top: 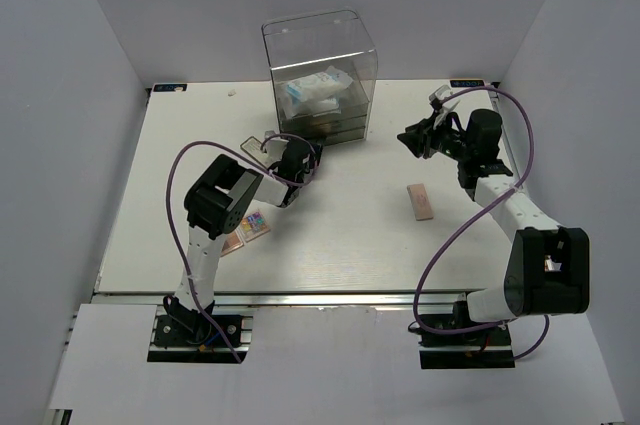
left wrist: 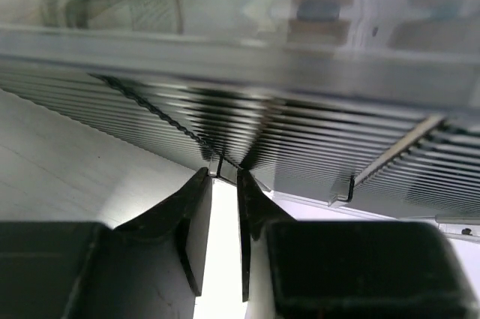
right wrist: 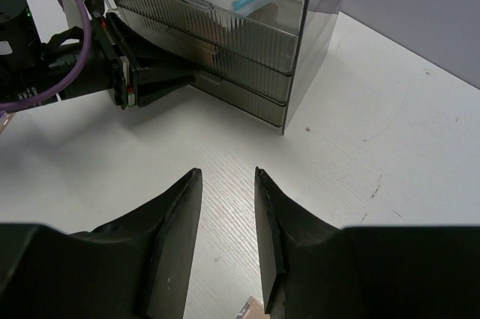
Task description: Organize the makeup
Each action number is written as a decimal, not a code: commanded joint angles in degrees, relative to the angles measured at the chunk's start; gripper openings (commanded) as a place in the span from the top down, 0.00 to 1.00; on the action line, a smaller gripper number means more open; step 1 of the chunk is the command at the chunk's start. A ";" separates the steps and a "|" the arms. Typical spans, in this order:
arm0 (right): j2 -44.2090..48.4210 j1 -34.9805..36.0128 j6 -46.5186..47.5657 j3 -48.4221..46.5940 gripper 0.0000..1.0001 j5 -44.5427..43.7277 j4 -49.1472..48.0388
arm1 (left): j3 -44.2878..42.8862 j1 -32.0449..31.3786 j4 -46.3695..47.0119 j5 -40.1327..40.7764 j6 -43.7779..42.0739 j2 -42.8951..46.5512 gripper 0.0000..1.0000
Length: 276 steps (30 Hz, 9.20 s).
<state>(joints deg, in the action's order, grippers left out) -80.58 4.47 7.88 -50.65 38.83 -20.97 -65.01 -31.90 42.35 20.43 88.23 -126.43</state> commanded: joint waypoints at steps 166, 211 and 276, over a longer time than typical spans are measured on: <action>-29.29 28.93 62.43 -26.35 0.66 -28.98 9.48 | 33.28 -1.50 -61.07 6.12 -28.55 77.83 0.07; -1.96 26.03 22.27 -8.23 0.11 -6.31 27.04 | 16.85 9.40 -74.70 -11.10 -43.40 48.04 0.03; -1.87 21.28 19.19 -8.15 0.11 -4.82 25.63 | 22.21 9.40 -71.62 -11.11 -42.61 46.54 0.04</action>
<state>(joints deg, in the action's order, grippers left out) -83.26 25.98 27.53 -58.17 33.04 6.17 -43.07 -22.61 -31.51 10.83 45.12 -80.27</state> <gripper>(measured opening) 0.894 0.967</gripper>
